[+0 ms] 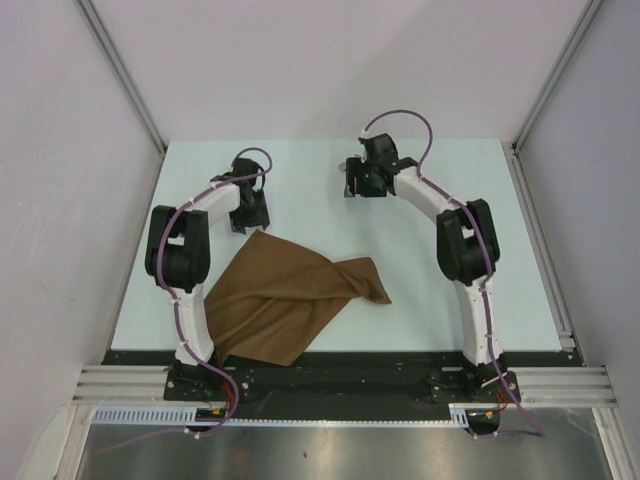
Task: Fold the napkin into a case and place the utensils inside
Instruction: Pick up the crumpled napkin from the center of the board.
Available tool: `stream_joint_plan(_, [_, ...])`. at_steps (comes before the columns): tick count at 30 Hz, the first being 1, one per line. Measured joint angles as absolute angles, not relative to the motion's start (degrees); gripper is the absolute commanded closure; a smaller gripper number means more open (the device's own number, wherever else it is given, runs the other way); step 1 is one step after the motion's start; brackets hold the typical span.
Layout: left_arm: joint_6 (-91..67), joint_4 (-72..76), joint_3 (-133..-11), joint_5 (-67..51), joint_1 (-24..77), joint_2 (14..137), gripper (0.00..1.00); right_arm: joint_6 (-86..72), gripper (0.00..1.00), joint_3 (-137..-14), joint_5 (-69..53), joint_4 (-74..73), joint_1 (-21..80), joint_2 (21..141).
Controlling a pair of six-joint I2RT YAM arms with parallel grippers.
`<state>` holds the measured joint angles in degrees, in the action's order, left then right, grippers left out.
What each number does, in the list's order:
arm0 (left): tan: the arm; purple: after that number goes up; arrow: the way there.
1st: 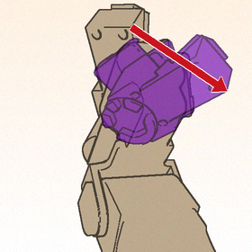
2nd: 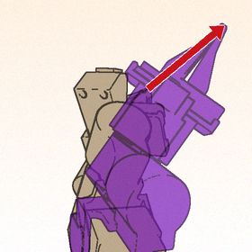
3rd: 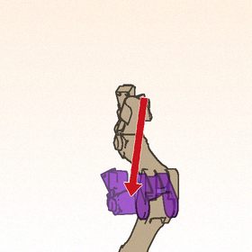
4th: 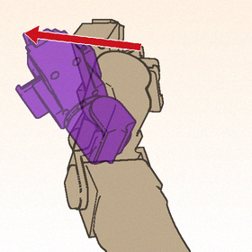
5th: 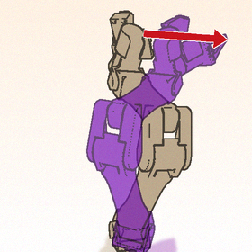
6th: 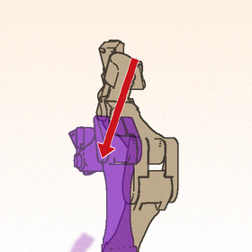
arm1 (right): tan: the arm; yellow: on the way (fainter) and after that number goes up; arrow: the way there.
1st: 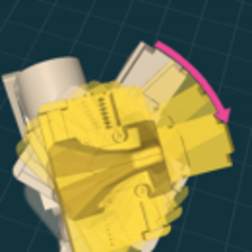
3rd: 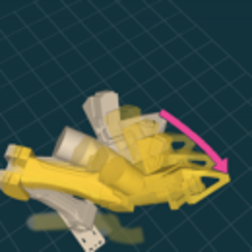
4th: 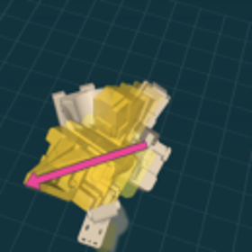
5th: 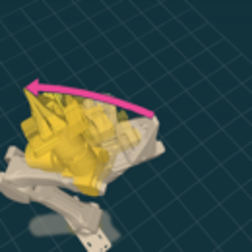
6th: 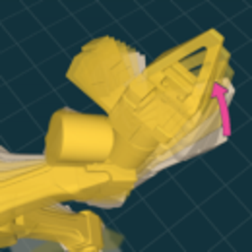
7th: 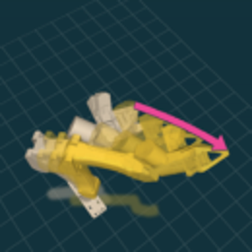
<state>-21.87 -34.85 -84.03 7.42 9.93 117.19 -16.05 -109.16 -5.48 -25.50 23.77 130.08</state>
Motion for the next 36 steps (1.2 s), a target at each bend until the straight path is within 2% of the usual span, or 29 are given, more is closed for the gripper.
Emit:
stream_joint_plan(1, [-21.67,-34.74,-84.07,7.18,9.93,117.23,0.44,-16.58,0.24,-105.89,-4.78,-25.85,24.62,126.45])
stream_joint_plan(5, [-21.08,-34.5,-83.94,6.39,9.98,117.23,0.63,-19.42,0.22,-94.06,-3.01,-26.41,27.55,111.61])
stream_joint_plan(7, [-20.91,-33.95,-83.66,5.91,9.98,117.21,0.69,-20.6,0.21,-88.07,-2.81,-27.09,28.49,105.14])
stream_joint_plan(8, [-20.86,-33.56,-83.53,5.72,9.98,117.19,0.77,-21.02,0.2,-85.47,-2.7,-27.27,28.62,102.91])
stream_joint_plan(9, [-20.82,-33.08,-83.22,5.48,9.98,117.01,0.8,-21.37,0.19,-80.97,-2.55,-27.11,28.73,99.59])
stream_joint_plan(10, [-20.99,-32.86,-83.11,5.32,9.98,116.97,0.82,-21.61,0.12,-78.17,-2.31,-27.92,28.71,97.58])
stream_joint_plan(13, [-20.91,-31.99,-82.85,4.05,9.98,116.9,0.99,-22.9,0.12,-67.88,-1.72,-29.69,28.67,91.57])
stream_joint_plan(18, [-20.86,-30.02,-81.06,2.83,9.98,115.72,1.0,-28.01,0.12,-56.69,0.23,-32.82,28.67,83.61])
stream_joint_plan(22, [-20.91,-29.52,-77.38,1.67,9.98,112.57,1.0,-33.69,0.22,-48.51,1.13,-31.55,28.69,76.58])
stream_joint_plan(24, [-20.91,-29.19,-75.55,0.67,9.98,110.34,1.0,-35.92,0.23,-44.82,0.1,-30.3,28.84,74.19])
stream_joint_plan(30, [-20.91,-25.87,-69.82,-2.28,9.98,100.33,1.0,-39.79,0.23,-37.41,-2.44,-24.18,32.03,72.36])
stream_joint_plan(35, [-20.93,-22.37,-64.62,-4.8,9.87,91.11,1.0,-42.87,0.28,-35.14,-3.77,-18.65,32.51,72.58])
stream_joint_plan(36, [-20.93,-21.96,-63.96,-5.26,9.85,89.76,1.0,-43.46,0.32,-35.14,-3.88,-17.52,32.56,72.86])
